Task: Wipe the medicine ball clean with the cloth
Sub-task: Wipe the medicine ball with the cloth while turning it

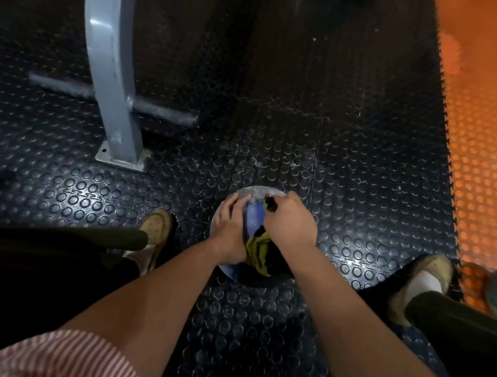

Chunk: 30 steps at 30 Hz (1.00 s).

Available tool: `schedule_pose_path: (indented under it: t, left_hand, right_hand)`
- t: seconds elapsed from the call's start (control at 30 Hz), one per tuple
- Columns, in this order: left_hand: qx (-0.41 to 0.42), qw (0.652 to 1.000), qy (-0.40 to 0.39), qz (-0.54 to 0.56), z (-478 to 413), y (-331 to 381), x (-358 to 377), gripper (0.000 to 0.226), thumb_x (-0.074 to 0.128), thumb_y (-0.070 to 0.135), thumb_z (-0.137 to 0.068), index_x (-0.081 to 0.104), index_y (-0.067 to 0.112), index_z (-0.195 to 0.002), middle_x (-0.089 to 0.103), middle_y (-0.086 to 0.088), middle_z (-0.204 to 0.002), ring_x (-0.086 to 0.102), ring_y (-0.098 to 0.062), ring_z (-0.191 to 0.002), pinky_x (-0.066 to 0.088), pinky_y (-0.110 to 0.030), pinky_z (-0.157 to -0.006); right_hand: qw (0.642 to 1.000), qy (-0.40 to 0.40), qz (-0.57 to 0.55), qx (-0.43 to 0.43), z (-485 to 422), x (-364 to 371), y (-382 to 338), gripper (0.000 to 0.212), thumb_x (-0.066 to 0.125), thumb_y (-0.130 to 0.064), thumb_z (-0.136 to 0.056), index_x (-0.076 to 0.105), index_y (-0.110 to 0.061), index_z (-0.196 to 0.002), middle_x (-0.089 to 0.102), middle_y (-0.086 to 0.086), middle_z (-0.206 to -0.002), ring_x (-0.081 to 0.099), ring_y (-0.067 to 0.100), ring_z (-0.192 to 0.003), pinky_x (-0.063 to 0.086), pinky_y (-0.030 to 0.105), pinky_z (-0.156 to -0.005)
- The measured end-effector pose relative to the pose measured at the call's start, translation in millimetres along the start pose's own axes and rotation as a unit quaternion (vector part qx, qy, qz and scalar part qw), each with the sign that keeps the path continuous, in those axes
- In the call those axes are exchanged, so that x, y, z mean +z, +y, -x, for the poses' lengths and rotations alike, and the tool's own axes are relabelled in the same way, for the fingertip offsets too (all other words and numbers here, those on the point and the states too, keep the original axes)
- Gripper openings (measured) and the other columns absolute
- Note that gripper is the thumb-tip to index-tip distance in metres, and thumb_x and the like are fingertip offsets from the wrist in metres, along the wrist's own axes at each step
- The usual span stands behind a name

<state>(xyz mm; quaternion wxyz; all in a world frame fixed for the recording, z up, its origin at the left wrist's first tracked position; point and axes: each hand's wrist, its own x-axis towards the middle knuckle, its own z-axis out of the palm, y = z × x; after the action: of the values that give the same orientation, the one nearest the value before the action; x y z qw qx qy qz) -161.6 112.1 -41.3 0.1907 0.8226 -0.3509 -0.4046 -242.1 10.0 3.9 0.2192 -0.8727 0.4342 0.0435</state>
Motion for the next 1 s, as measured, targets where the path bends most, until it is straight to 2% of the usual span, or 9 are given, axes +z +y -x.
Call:
schedule_pose_path:
  t: [0.1,0.27,0.37,0.47,0.57,0.7,0.8,0.87,1.0]
  left_hand:
    - [-0.004,1.000,0.004,0.012,-2.8,-4.6,-5.6,0.125,0.088,0.019,-0.063,0.001,0.032,-0.151,-0.007,0.003,-0.157,0.000,-0.023,-0.147,0.013,-0.036,-0.120]
    - [-0.009,1.000,0.001,0.012,3.4,-3.0,-7.0,0.143,0.096,0.036,-0.045,0.000,0.033,-0.151,-0.009,0.008,-0.155,-0.002,-0.019,-0.146,0.013,-0.045,-0.120]
    - [-0.014,1.000,0.006,-0.021,8.4,-1.5,1.9,0.142,0.094,0.039,-0.051,-0.006,0.028,-0.152,-0.013,0.004,-0.156,-0.007,-0.023,-0.147,0.008,-0.044,-0.121]
    - [-0.008,0.999,0.015,-0.035,14.8,-0.9,14.5,0.133,0.088,0.037,-0.061,-0.008,0.027,-0.152,-0.018,0.001,-0.156,-0.012,-0.027,-0.147,0.004,-0.043,-0.121]
    - [-0.009,1.000,0.005,-0.012,17.7,0.9,17.9,0.123,0.085,0.027,-0.068,-0.007,0.031,-0.151,-0.020,0.006,-0.156,-0.015,-0.027,-0.147,0.004,-0.044,-0.120]
    - [-0.003,1.000,0.005,-0.007,6.7,5.3,6.0,0.127,0.089,0.028,-0.062,-0.002,0.032,-0.152,-0.013,0.005,-0.158,-0.007,-0.021,-0.147,0.006,-0.036,-0.119]
    - [-0.006,1.000,-0.016,-0.019,1.4,9.4,-1.2,0.126,0.087,0.020,-0.064,-0.003,0.032,-0.152,-0.013,0.005,-0.158,-0.006,-0.024,-0.147,0.009,-0.037,-0.118]
    - [-0.009,0.999,-0.023,-0.033,2.5,10.3,0.7,0.127,0.085,0.019,-0.065,-0.007,0.033,-0.152,-0.015,0.004,-0.158,-0.009,-0.025,-0.147,0.008,-0.039,-0.119]
    - [0.002,0.998,-0.003,-0.070,7.9,10.5,15.0,0.128,0.085,0.037,-0.067,-0.011,0.031,-0.151,-0.019,0.001,-0.157,-0.017,-0.027,-0.147,0.000,-0.042,-0.121]
  right_hand:
    - [0.999,0.024,-0.003,-0.027,21.7,14.6,9.1,0.038,0.045,-0.010,-0.091,0.053,-0.014,-0.129,0.046,0.008,-0.128,0.056,0.032,-0.089,0.040,0.034,-0.060]
    - [0.994,0.032,-0.034,-0.094,90.2,36.4,44.2,0.055,0.073,-0.003,-0.054,0.066,-0.008,-0.109,0.062,0.009,-0.094,0.060,0.032,-0.061,0.038,0.029,-0.036]
    - [0.996,0.044,-0.038,-0.062,76.7,25.7,40.8,0.041,0.072,-0.006,-0.070,0.067,-0.013,-0.110,0.060,0.007,-0.099,0.061,0.032,-0.070,0.040,0.030,-0.046]
    - [0.999,0.015,-0.033,-0.017,42.0,12.2,30.1,0.027,0.050,-0.013,-0.092,0.063,-0.015,-0.115,0.051,0.006,-0.113,0.053,0.028,-0.079,0.039,0.031,-0.058]
    - [0.999,0.014,-0.033,-0.008,20.5,2.8,21.9,0.019,0.046,-0.014,-0.095,0.063,-0.010,-0.104,0.050,0.007,-0.112,0.048,0.025,-0.072,0.039,0.031,-0.058]
    - [0.999,-0.009,-0.037,-0.021,43.2,8.4,26.6,0.039,0.047,-0.012,-0.092,0.056,-0.018,-0.129,0.049,0.006,-0.119,0.056,0.029,-0.088,0.043,0.033,-0.064]
    - [0.995,0.003,-0.049,-0.086,73.2,19.9,33.0,0.045,0.056,-0.005,-0.082,0.062,-0.015,-0.125,0.055,0.006,-0.107,0.057,0.029,-0.073,0.037,0.032,-0.049]
    - [0.996,0.005,-0.050,-0.069,68.6,19.1,35.9,0.040,0.057,-0.006,-0.084,0.064,-0.016,-0.122,0.055,0.004,-0.105,0.057,0.028,-0.073,0.036,0.031,-0.049]
    - [0.999,-0.022,-0.035,-0.009,35.3,1.6,31.6,0.027,0.048,-0.015,-0.093,0.064,-0.019,-0.115,0.050,0.002,-0.115,0.057,0.028,-0.087,0.044,0.032,-0.061]
